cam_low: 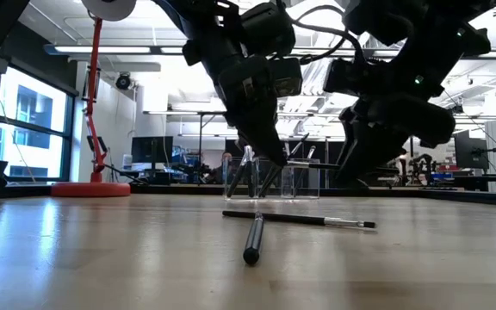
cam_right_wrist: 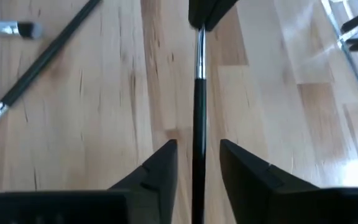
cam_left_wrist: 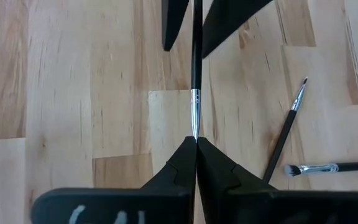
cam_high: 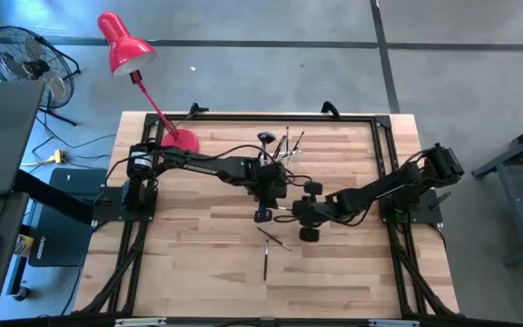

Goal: Put items in baskets/containers
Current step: Put the eyeshadow brush into the transparent organizer

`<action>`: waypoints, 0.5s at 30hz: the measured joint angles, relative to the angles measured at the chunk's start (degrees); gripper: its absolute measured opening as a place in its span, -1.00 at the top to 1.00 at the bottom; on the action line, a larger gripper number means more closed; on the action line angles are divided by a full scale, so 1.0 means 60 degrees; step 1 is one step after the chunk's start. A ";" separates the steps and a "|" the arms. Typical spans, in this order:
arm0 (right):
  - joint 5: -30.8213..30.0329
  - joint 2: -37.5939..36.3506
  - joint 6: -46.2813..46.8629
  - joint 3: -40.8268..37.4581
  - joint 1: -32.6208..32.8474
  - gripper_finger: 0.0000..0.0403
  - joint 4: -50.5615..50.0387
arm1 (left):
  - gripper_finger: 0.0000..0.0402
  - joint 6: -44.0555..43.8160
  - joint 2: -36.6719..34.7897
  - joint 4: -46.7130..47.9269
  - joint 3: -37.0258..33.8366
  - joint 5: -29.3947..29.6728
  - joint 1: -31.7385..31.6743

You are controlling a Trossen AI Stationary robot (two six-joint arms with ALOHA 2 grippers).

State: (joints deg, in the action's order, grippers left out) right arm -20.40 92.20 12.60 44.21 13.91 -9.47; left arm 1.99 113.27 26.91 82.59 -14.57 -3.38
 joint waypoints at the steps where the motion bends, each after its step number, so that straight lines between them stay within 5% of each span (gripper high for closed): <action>1: 0.0060 0.0000 0.0043 -0.0002 -0.0007 0.50 -0.0105 | 1.00 -0.0058 0.0000 -0.0026 0.0000 0.0000 0.0000; 15: 0.0174 0.0007 0.0546 -0.0003 -0.0026 0.94 -0.0143 | 1.00 -0.0234 0.0004 -0.0130 0.0000 -0.0226 0.0000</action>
State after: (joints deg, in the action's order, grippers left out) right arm -19.35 92.25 15.87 44.18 13.76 -10.33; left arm 0.58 113.30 26.13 82.59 -15.93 -3.38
